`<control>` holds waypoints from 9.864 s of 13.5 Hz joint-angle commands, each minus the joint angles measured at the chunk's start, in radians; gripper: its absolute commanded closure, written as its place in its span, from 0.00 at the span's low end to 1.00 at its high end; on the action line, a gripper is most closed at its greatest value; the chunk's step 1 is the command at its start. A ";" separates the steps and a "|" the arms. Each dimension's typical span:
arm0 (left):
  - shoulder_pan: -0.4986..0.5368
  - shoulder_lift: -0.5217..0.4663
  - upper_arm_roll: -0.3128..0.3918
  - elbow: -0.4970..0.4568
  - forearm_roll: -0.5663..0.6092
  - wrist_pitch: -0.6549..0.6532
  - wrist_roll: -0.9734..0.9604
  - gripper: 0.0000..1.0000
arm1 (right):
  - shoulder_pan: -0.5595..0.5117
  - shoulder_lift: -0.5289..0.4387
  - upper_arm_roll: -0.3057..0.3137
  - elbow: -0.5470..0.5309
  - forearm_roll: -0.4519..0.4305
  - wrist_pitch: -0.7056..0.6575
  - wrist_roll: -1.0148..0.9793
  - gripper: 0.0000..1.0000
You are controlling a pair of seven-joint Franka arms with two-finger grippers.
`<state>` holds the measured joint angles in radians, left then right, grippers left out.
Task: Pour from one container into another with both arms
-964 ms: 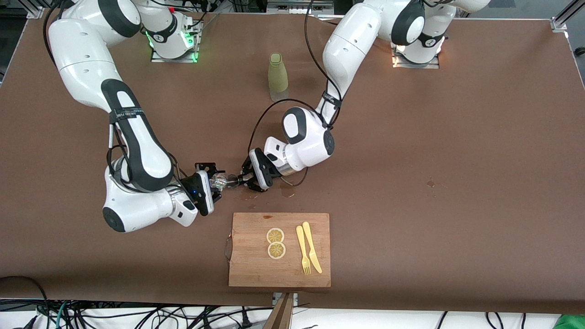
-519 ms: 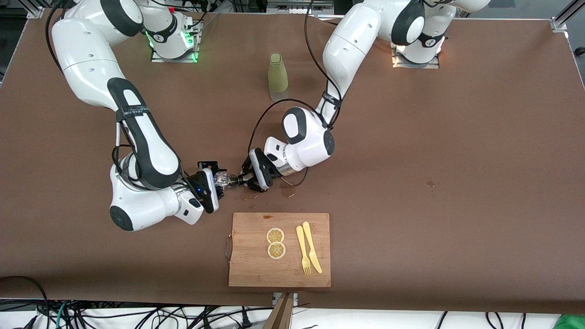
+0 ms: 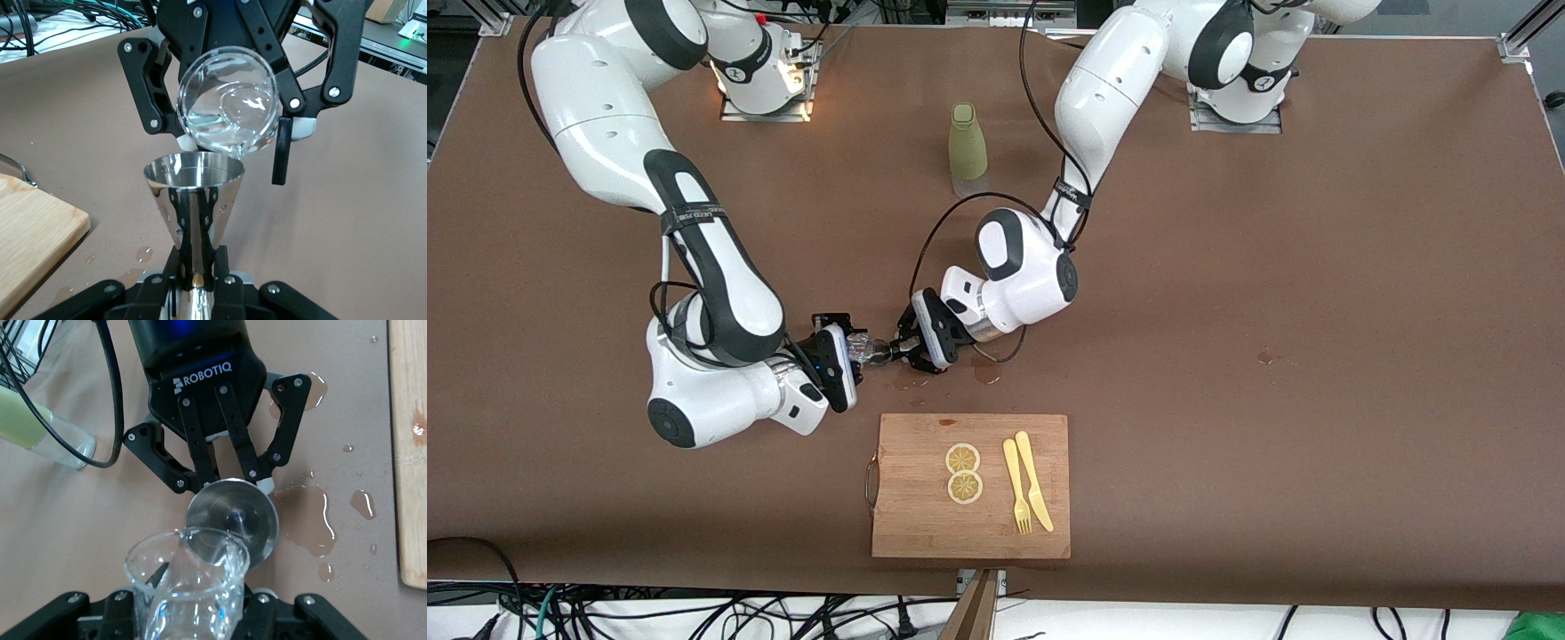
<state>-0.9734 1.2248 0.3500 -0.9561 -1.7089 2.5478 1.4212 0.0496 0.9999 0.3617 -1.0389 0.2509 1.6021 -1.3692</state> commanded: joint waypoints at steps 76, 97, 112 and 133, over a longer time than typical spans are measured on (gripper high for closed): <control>1.325 -0.100 -0.184 -0.256 1.032 -1.434 1.509 0.84 | -0.398 0.065 -0.451 -0.104 0.727 -0.163 -0.767 0.00; 1.239 -0.766 -0.192 -0.364 1.291 -1.011 1.128 0.00 | -0.074 -0.438 -0.457 0.088 -0.093 -0.329 0.990 0.00; 0.923 -1.117 -0.194 -0.521 1.611 -1.009 -0.825 0.00 | -0.028 -0.846 -0.475 -0.317 -0.240 -0.243 1.283 0.00; 0.818 -1.140 -0.203 -0.524 1.691 -1.054 -1.300 0.00 | -0.004 -0.902 -0.431 -0.392 -0.354 -0.222 1.283 0.00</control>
